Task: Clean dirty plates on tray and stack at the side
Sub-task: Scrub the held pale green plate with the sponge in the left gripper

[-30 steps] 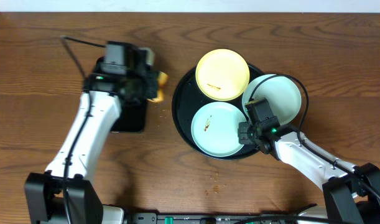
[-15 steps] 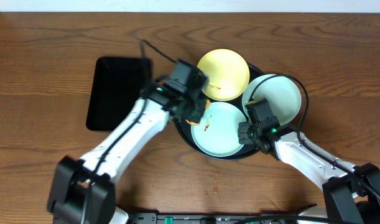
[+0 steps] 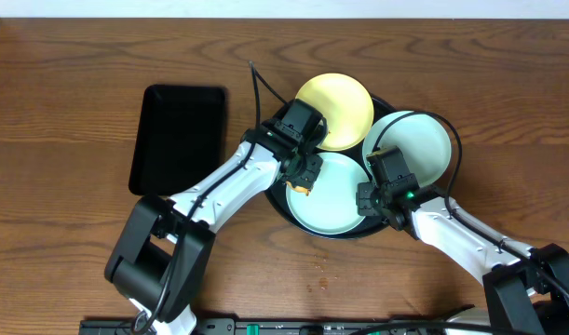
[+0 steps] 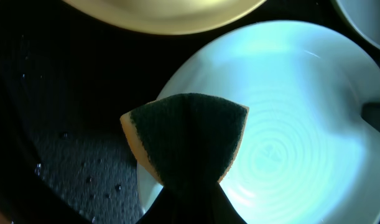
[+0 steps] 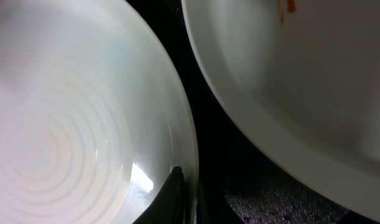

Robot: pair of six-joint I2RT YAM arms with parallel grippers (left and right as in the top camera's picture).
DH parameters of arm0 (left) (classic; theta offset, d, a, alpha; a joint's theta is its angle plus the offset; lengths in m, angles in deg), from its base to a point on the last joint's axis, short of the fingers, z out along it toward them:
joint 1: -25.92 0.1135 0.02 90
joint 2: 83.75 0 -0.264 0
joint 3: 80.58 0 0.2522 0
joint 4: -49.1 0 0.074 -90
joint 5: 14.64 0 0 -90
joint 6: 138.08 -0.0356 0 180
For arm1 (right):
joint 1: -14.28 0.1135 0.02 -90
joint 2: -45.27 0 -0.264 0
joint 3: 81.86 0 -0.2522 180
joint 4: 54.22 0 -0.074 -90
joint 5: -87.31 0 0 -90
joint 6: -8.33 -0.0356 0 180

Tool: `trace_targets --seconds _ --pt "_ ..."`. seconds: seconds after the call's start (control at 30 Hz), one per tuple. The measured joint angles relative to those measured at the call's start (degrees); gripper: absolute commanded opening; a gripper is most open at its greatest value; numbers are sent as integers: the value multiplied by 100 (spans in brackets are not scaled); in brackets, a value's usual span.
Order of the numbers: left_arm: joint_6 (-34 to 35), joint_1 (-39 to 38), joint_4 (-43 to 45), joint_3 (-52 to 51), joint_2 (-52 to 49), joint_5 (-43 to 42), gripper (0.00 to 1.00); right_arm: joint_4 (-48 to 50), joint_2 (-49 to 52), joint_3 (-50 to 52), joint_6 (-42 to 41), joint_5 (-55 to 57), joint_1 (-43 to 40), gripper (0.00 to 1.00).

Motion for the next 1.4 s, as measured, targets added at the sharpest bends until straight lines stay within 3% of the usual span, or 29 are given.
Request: trace_targets --seconds 0.33,0.47,1.4 --pt "0 -2 234 0 -551 17 8 -2 0 2 0 0 0 6" --pt "0 -17 308 2 -581 17 8 -2 0 0 0 0 0 1" --pt "0 -35 844 -354 -540 -125 7 4 -4 0 -7 0 -2 1"
